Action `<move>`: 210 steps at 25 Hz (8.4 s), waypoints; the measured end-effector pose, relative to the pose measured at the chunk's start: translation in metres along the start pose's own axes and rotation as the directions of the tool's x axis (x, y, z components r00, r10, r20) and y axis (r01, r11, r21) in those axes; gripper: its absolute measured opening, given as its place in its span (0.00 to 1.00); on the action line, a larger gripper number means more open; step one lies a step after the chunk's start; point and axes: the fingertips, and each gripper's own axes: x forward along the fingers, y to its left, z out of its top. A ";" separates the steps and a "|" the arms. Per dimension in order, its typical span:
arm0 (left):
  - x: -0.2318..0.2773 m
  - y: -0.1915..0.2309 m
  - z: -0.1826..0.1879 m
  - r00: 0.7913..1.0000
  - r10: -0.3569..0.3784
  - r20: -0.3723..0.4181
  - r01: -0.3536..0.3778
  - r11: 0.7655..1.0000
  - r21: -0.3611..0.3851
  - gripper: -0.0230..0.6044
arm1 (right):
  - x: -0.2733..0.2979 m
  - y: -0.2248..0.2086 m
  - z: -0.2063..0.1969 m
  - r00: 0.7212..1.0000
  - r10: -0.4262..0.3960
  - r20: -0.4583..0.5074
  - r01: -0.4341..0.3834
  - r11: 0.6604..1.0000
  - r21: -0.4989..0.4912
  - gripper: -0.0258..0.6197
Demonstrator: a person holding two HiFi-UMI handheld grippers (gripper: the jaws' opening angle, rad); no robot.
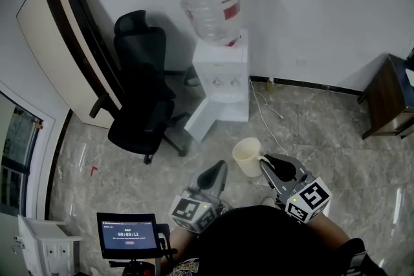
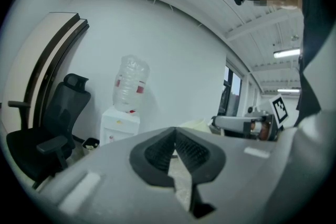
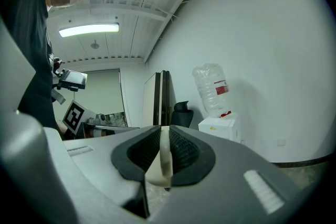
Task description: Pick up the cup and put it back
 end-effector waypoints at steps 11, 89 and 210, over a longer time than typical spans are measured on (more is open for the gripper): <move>-0.009 -0.004 -0.016 1.000 -0.015 0.000 0.015 1.000 -0.007 0.04 | -0.013 0.008 -0.005 1.000 -0.019 -0.002 0.019 1.000 0.000 0.12; 0.142 0.187 0.017 0.973 0.222 -0.054 -0.229 0.952 -0.204 0.04 | 0.235 -0.176 0.034 0.991 0.107 -0.079 -0.105 0.994 0.032 0.12; 0.316 0.402 -0.503 0.997 0.015 -0.070 -0.025 0.990 -0.138 0.04 | 0.524 -0.485 -0.740 0.812 -0.388 -0.437 0.325 0.921 -0.213 0.09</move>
